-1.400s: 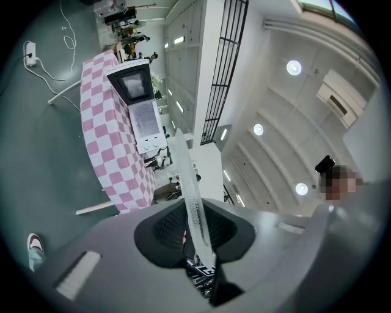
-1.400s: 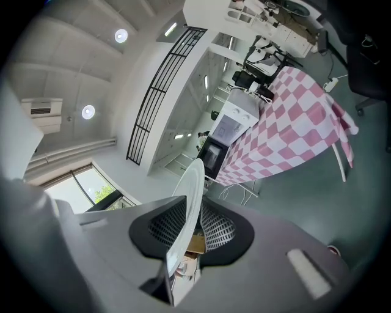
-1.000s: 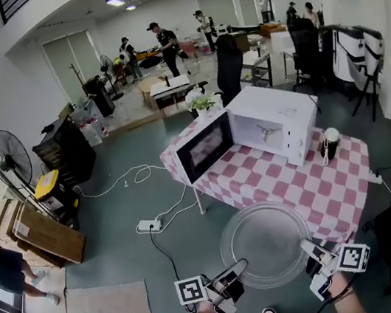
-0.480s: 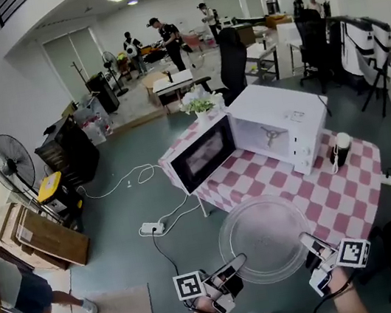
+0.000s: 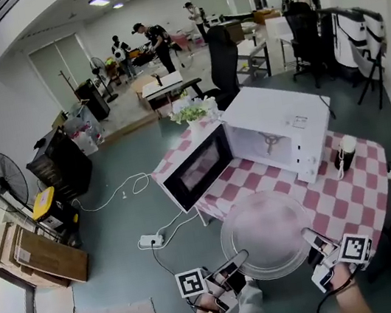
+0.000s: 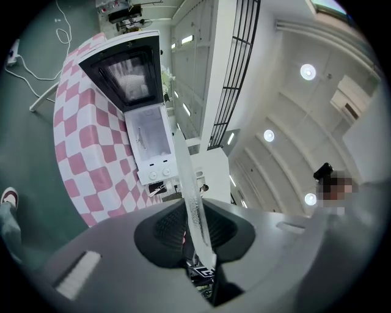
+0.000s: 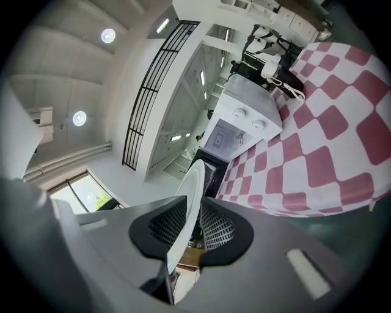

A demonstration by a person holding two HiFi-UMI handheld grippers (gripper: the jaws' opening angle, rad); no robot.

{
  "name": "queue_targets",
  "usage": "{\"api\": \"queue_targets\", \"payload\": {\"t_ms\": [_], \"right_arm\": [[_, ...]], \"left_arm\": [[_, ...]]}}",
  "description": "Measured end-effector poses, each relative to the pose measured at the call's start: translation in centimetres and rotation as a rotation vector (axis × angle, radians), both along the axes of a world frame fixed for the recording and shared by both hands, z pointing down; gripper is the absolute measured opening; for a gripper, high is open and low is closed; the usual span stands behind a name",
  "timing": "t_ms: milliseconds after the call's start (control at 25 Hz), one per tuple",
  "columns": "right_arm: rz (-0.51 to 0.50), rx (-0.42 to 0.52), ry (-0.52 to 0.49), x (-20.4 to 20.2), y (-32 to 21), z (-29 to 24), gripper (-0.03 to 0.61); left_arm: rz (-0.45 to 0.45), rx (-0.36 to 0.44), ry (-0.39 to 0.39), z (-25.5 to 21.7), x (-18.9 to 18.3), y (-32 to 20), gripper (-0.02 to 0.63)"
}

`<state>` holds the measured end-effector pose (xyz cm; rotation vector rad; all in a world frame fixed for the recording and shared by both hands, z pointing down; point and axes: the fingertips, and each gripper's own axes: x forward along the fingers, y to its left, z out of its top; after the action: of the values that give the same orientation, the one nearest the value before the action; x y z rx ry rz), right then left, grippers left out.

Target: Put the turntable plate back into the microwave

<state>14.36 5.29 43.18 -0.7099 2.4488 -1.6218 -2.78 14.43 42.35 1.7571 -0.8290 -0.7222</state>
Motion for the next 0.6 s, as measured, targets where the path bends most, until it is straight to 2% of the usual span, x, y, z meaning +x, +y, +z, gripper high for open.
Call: {"api": "queue_targets", "payload": {"t_ms": [160,320,440,600], "right_arm": [[0.014,0.054,-0.056,-3.3,-4.4,-1.2,0.075],[0.108,0.015,0.031,-4.8,-8.9,0.2,0.075],[0.131,0.035,0.016,-6.7,-12.1,0.0,0.077],[0.199,0.006,0.071,-7.7,-15.1,0.9,0.077]], "left_arm": [[0.046,0.009,-0.026,-0.3,-3.0,-5.1,0.049],[0.106,0.003,-0.056,-0.7,-6.4,-10.5,0.049],[0.146,-0.003,-0.074,-0.6,-8.3,-14.3,0.049],[0.197,-0.005,-0.072,-0.4,-10.1,-18.3,0.049]]}}
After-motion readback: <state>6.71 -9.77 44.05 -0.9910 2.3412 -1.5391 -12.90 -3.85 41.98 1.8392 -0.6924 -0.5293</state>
